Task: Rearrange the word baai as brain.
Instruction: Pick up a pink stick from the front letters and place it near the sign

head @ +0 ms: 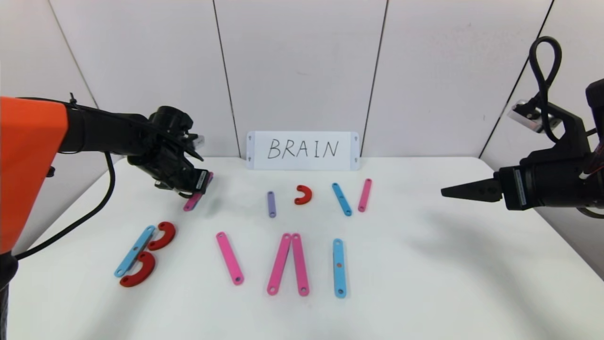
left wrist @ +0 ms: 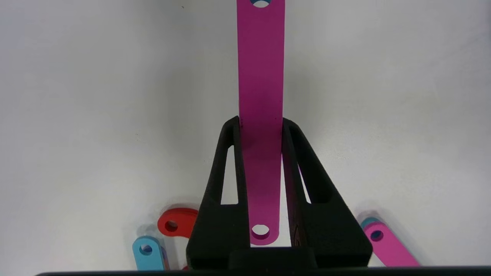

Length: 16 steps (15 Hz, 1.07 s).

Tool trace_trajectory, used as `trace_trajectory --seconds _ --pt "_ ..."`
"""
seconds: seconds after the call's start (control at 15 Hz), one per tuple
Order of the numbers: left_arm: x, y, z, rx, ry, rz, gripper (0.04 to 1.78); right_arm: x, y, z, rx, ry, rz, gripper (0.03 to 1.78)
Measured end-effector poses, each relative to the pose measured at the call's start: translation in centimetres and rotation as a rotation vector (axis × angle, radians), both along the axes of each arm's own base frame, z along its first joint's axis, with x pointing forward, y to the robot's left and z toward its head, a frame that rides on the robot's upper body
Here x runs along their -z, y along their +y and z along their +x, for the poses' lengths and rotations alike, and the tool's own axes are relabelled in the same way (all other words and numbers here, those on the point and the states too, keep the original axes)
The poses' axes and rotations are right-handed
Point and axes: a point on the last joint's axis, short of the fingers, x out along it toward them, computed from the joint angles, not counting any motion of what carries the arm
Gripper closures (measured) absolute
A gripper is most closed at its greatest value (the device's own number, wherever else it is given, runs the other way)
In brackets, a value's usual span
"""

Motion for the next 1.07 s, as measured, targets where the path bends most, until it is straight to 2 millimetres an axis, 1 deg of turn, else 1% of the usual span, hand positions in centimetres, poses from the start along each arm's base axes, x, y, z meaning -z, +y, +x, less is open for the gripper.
trace_trajectory --seconds 0.13,0.27,0.6,0.93,1.07 --pt "0.8 0.4 0.7 0.002 0.009 0.008 1.52 0.0 0.0 0.0 -0.001 0.001 0.0 0.08" --pt "1.4 1.2 1.1 0.034 0.014 0.035 1.52 0.0 0.0 0.0 -0.001 0.001 0.0 0.08" --pt "1.7 2.9 1.3 0.197 -0.003 0.036 1.52 0.2 0.1 0.0 -0.004 0.007 -0.002 0.08" --pt "1.5 3.2 2.0 0.214 -0.028 0.052 1.52 0.3 0.2 -0.1 -0.007 0.012 -0.004 0.08" --pt "1.7 3.2 2.2 0.211 -0.023 0.051 1.46 0.4 0.2 -0.1 -0.009 0.013 -0.004 0.08"
